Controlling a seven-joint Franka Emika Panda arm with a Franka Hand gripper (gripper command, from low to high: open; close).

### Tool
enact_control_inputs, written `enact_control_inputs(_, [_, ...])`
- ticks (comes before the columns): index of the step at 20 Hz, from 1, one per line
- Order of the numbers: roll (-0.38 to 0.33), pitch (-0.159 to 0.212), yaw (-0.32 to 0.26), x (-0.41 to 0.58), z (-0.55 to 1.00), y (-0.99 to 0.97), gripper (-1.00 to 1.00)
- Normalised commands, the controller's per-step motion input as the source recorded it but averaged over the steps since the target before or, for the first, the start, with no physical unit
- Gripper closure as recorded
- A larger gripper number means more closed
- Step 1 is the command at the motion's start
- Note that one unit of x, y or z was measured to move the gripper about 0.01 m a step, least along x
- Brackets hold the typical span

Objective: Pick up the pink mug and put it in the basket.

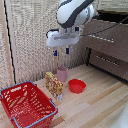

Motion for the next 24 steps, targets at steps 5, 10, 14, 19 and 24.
enact_control_inputs(5, [0.075, 0.000, 0.000, 0.136, -0.12, -0.82, -1.00])
enact_control_inputs(10, [0.038, 0.000, -0.023, 0.077, -0.10, -0.42, -1.00])
enact_control_inputs(14, [0.038, -0.002, -0.010, 0.062, -0.15, -0.47, -1.00])
enact_control_inputs(19, [0.043, 0.000, -0.001, 0.138, -0.26, -0.44, -1.00])
enact_control_inputs(24, [0.042, 0.000, 0.000, 0.344, -0.27, -0.43, -1.00])
